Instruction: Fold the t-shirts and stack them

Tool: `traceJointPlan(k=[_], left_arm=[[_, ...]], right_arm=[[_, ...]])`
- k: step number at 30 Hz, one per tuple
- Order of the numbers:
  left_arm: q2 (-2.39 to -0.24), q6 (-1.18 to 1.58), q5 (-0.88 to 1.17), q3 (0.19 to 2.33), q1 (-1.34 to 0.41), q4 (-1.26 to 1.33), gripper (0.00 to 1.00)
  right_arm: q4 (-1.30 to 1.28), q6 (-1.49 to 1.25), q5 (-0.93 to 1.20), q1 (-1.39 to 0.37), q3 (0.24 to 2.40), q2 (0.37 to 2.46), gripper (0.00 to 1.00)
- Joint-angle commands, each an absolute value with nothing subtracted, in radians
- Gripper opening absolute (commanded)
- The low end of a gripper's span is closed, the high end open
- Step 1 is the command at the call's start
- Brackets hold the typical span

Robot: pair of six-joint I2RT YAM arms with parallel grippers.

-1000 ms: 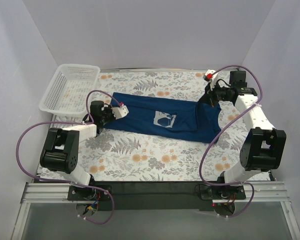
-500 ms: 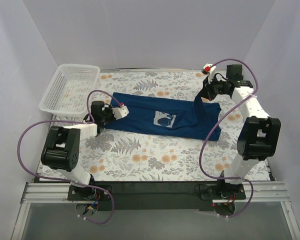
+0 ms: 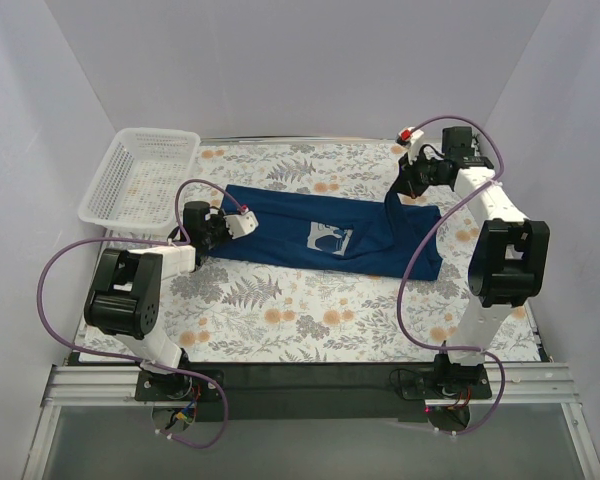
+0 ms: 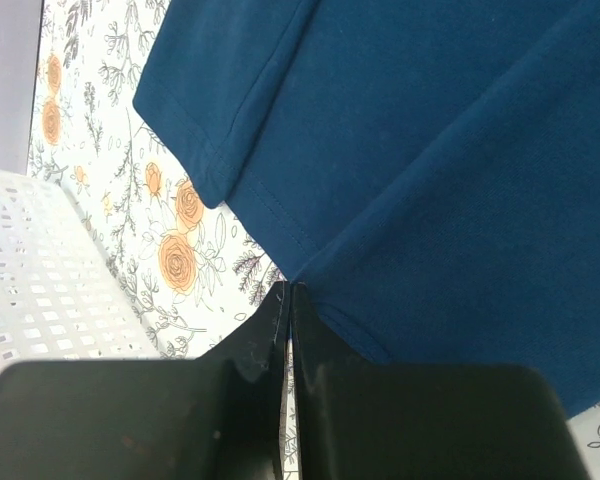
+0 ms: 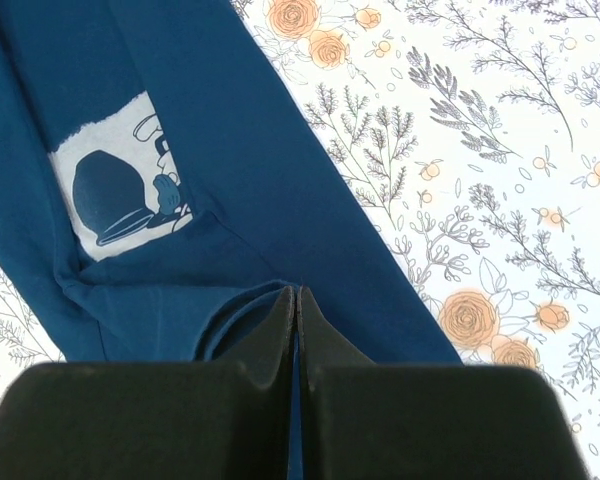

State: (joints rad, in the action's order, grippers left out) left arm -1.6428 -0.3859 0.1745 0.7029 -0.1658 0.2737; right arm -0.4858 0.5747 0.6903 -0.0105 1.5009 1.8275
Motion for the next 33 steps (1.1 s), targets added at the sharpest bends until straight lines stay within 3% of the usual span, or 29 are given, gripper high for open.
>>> traceJointPlan(k=[1, 30, 32, 33], left_arm=[[-1.637, -0.393, 0.167, 0.729, -0.160, 0.299, 0.00], [-1.631, -0.380, 0.138, 0.753, -0.161, 0.301, 0.00], [-1.620, -0.379, 0.137, 0.753, -0.161, 0.298, 0.05], [-1.615, -0.374, 0.137, 0.753, -0.163, 0.298, 0.10]], right_arm=[[-0.451, 0.551, 0.701, -0.026, 1.551, 1.842, 0.01], [-0.417, 0.499, 0.555, -0.054, 1.597, 1.934, 0.01], [-0.405, 0.476, 0.535, -0.054, 1.603, 1.942, 0.02], [-0.400, 0.469, 0.529, -0.054, 1.606, 1.950, 0.09]])
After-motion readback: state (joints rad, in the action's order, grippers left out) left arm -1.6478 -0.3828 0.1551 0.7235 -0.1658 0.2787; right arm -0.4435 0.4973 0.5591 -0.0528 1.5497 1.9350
